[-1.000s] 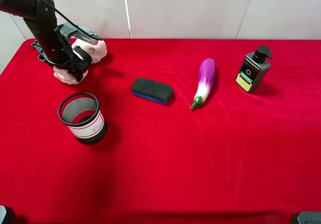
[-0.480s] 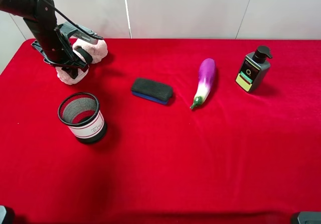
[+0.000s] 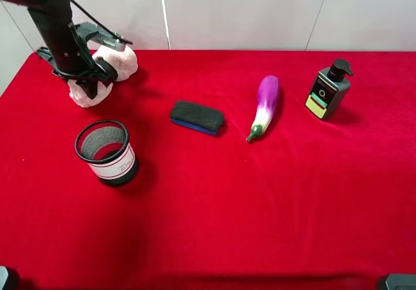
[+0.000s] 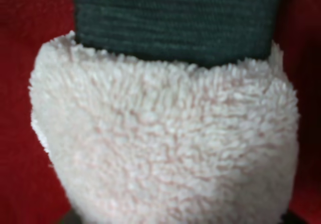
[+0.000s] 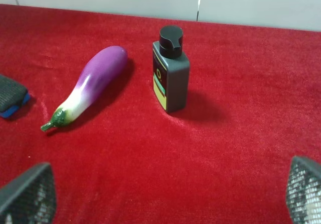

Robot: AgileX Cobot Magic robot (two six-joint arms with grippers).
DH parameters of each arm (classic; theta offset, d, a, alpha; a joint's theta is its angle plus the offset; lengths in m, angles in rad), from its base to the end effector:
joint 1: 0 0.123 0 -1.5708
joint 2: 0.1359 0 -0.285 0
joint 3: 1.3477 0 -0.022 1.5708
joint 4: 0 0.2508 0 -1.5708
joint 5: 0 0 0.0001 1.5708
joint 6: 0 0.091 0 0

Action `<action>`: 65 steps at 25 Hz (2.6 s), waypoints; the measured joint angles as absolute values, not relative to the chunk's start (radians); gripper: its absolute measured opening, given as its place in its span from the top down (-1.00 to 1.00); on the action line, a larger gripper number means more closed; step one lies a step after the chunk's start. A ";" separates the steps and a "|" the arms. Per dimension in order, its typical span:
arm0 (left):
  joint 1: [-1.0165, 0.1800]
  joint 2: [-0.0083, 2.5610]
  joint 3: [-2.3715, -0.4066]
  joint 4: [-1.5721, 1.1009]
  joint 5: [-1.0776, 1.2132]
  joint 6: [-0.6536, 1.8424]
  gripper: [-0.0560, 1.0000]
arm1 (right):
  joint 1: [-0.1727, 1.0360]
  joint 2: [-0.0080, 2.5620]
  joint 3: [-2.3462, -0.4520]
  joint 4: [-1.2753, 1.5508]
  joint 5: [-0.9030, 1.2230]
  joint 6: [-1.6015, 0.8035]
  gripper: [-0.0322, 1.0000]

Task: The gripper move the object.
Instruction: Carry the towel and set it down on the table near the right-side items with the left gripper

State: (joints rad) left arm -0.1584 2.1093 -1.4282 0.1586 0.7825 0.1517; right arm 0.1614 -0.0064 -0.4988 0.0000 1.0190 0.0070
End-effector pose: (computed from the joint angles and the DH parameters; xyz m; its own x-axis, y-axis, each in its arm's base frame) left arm 0.4125 -0.0556 0.1349 -0.8987 0.4068 -0.1639 0.3832 0.9101 0.1575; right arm -0.0040 -0.0006 0.2803 -0.4095 -0.0596 -0.9104 -0.1578 0.9874 0.0064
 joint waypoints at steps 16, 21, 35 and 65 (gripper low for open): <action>-0.228 2.109 -1.661 0.154 1.078 0.152 0.17 | 0.161 -0.006 -0.499 0.000 1.019 0.007 -0.41; -0.299 2.109 -1.729 0.152 1.126 0.152 0.17 | 0.161 -0.006 -0.499 0.000 1.019 0.007 -0.41; -0.521 2.109 -1.853 0.106 1.174 0.104 0.17 | 0.161 -0.006 -0.499 0.000 1.019 0.007 -0.41; -0.913 2.109 -1.853 -0.008 1.141 0.103 0.18 | 0.161 -0.006 -0.499 0.000 1.019 0.007 -0.41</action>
State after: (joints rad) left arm -0.9135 2.1093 -1.8525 -0.0083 1.1414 0.1030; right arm 0.1614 -0.0064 -0.4988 0.0000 1.0190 0.0070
